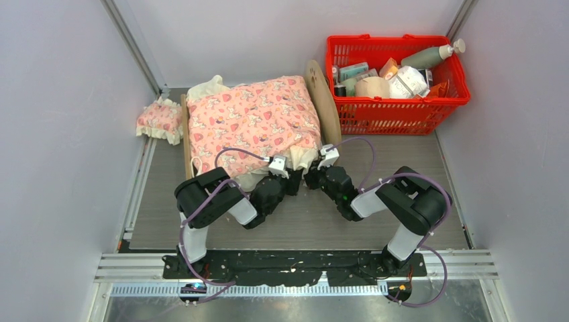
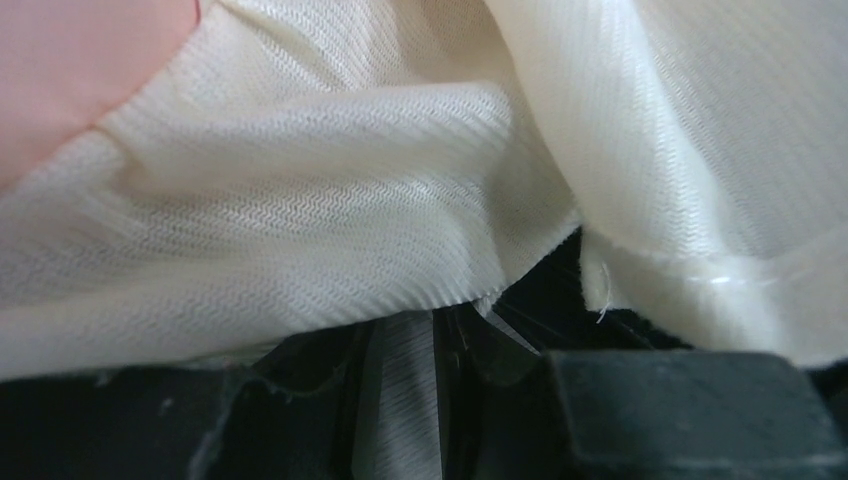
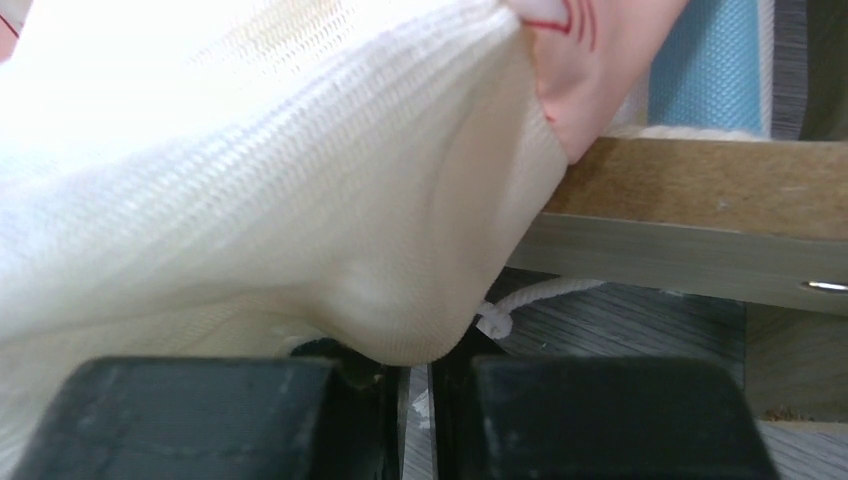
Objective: Set up the pet bed
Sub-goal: Tie the ropes to the bed frame.
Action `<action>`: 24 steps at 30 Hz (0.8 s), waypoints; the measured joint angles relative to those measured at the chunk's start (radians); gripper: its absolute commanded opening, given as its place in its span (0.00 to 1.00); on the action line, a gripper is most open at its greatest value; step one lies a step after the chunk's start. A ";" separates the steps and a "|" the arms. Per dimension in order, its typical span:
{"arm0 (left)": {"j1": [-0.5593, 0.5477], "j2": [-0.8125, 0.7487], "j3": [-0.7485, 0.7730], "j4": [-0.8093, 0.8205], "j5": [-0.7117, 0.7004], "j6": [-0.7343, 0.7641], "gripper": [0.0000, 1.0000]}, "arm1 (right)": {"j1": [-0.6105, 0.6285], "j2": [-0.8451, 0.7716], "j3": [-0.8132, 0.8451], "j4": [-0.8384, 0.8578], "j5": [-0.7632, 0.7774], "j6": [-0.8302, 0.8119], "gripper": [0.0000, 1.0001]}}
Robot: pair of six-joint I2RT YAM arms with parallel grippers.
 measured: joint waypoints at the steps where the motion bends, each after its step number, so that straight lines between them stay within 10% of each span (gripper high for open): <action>1: 0.000 0.000 -0.001 0.000 0.002 0.000 0.27 | 0.000 0.000 0.000 -0.001 0.000 0.002 0.17; 11: 0.004 0.000 -0.011 0.000 0.015 -0.016 0.27 | 0.000 -0.042 0.001 -0.074 0.007 0.036 0.32; 24: 0.004 0.001 -0.013 0.027 0.037 -0.018 0.27 | 0.001 -0.090 0.043 -0.211 0.025 0.050 0.22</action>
